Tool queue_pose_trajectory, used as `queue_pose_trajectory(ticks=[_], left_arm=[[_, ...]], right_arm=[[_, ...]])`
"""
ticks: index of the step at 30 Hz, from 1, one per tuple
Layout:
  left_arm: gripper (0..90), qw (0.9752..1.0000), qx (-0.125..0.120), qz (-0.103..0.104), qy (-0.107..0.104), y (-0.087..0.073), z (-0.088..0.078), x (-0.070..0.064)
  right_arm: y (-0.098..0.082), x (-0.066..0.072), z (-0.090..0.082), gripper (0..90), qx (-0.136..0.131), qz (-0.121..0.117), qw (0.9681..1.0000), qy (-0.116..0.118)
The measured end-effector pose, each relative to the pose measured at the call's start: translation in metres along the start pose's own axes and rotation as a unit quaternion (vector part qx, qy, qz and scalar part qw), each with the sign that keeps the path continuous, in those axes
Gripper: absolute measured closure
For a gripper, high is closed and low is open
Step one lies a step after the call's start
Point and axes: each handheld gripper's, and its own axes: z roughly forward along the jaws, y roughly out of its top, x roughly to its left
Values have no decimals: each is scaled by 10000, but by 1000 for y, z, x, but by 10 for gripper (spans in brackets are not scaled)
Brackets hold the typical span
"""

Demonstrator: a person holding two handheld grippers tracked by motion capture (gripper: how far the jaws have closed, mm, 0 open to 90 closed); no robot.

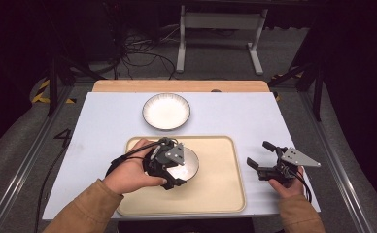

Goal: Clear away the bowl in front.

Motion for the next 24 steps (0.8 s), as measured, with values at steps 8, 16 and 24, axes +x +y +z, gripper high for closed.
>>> queue_pose_trajectory(ticks=[8, 16, 24], left_arm=[[287, 9969, -598, -480, 194, -21, -10, -3], [198, 9868, -1449, -629, 345, -43, -24, -6], [120, 9716, -2072, -922, 680, -70, -32, -4]], right_arm=[[0, 0, 0, 60, 1, -3, 10000, 27], [0, -1, 0, 59, -1, 23, 10000, 39], [0, 0, -1, 49, -5, 7, 10000, 32]])
